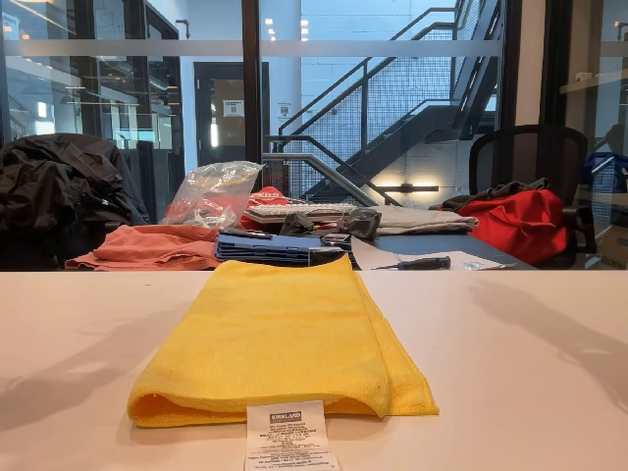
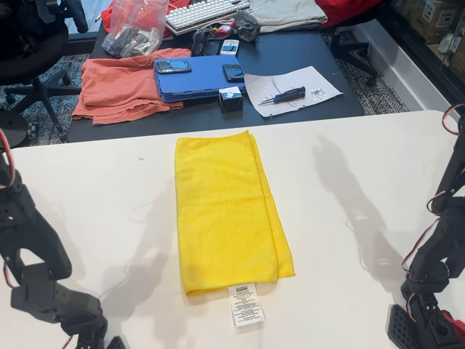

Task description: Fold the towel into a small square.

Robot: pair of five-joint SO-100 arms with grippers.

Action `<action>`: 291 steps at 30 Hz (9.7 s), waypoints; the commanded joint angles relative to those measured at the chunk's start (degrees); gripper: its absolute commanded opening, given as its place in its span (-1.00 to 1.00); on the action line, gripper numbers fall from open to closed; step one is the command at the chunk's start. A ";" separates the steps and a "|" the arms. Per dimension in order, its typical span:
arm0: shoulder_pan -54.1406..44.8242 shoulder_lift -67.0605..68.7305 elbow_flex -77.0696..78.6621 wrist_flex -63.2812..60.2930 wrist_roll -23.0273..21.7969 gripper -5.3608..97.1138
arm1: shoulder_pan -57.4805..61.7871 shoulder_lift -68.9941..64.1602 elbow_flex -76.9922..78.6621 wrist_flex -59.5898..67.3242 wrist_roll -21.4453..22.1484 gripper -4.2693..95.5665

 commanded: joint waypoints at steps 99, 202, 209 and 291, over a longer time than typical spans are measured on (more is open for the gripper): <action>-46.41 -24.96 7.56 86.48 -0.35 -0.56 | 36.39 13.36 26.89 79.28 0.09 -0.52; -85.25 -15.47 69.52 78.13 -2.29 -0.90 | 15.47 23.47 43.15 97.91 6.86 -0.52; -99.67 -2.90 74.00 82.18 -3.25 -0.90 | 15.47 23.99 43.24 98.61 6.86 -0.52; -32.08 -28.65 38.76 56.60 -2.90 -0.23 | 21.88 23.64 43.33 98.70 6.77 -0.52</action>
